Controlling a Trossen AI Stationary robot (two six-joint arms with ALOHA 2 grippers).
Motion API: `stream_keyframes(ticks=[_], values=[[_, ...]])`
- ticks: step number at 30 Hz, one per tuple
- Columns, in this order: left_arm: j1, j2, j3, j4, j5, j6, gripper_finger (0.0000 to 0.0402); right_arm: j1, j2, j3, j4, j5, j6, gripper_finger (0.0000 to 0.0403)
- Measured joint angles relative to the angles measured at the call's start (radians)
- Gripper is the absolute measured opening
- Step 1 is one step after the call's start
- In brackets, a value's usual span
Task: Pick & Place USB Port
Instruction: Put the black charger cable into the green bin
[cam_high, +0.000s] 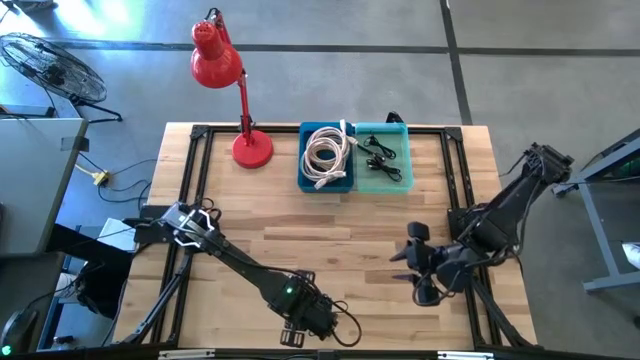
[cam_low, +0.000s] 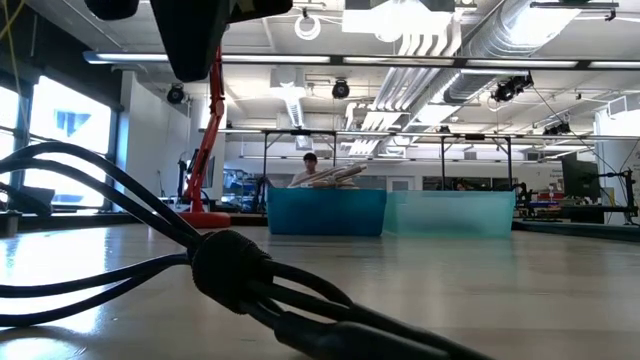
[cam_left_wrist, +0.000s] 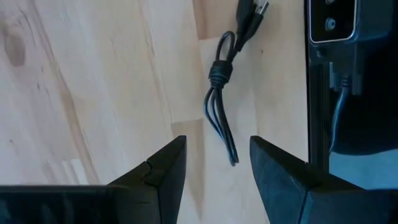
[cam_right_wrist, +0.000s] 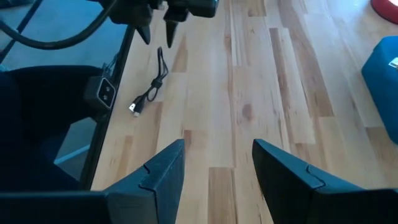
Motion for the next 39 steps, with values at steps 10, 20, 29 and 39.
stream_keyframes(ticks=[10, 20, 29, 39], values=[[0.008, -0.001, -0.111, 0.103, 0.084, -0.005, 0.0172, 0.035, 0.000, 0.000, 0.000, 0.033, 0.007, 0.0181], [0.020, 0.000, -0.118, 0.116, 0.082, 0.026, 0.0172, 0.037, 0.017, 0.000, 0.001, 0.038, 0.011, 0.0181], [0.020, 0.000, -0.118, 0.122, 0.074, 0.026, 0.0172, 0.037, 0.093, 0.000, 0.019, 0.008, 0.033, 0.0181], [0.027, -0.002, -0.199, 0.227, 0.116, 0.015, 0.0172, 0.037, 0.119, 0.000, 0.072, -0.028, 0.033, 0.0181]])
